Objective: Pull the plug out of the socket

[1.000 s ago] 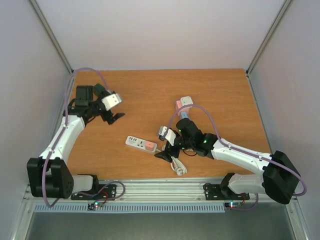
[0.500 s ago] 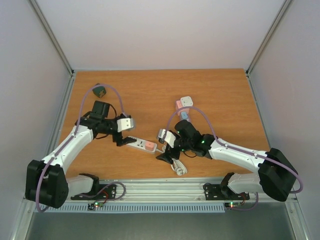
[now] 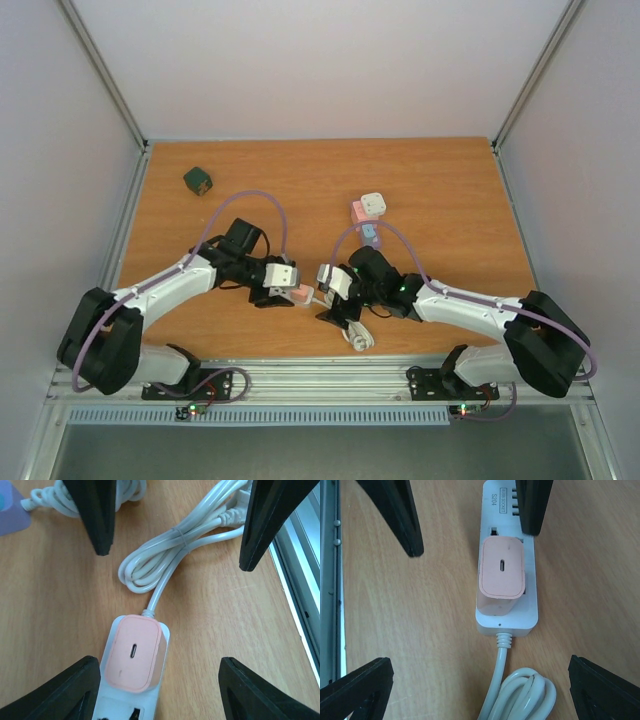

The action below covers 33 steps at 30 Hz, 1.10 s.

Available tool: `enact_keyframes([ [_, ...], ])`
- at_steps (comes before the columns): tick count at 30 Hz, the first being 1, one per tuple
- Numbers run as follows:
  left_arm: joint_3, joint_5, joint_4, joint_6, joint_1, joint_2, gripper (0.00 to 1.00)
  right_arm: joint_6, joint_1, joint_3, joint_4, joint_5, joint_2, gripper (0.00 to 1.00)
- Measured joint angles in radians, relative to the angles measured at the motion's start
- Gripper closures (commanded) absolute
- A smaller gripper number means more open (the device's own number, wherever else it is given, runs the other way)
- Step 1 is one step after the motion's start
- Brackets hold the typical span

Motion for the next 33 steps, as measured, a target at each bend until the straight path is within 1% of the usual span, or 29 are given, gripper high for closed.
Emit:
enact_keyframes([
  [3,0.000,-0.021,0.020,-0.005,-0.024,0.026,0.36,-0.011,0.000,-0.011,0.029,0.004,0.003,0.04],
  [8,0.002,-0.036,0.049,-0.006,-0.034,0.068,0.40,-0.041,0.000,-0.053,0.101,0.001,0.004,0.05],
  [16,0.009,-0.055,0.068,0.006,-0.038,0.121,0.62,-0.064,0.000,-0.081,0.197,-0.031,0.037,0.08],
  [21,0.009,-0.068,0.071,0.021,-0.039,0.119,0.71,-0.071,0.000,-0.081,0.275,-0.048,0.101,0.12],
  [26,0.002,-0.072,0.063,0.031,-0.024,0.100,0.75,-0.070,0.000,-0.081,0.373,-0.054,0.175,0.14],
  [30,-0.017,-0.068,0.053,0.043,0.020,0.074,0.75,-0.069,0.000,-0.078,0.454,-0.062,0.243,0.17],
  [33,-0.027,-0.056,0.047,0.049,0.043,0.061,0.76,-0.067,0.000,-0.066,0.474,-0.067,0.280,0.20],
])
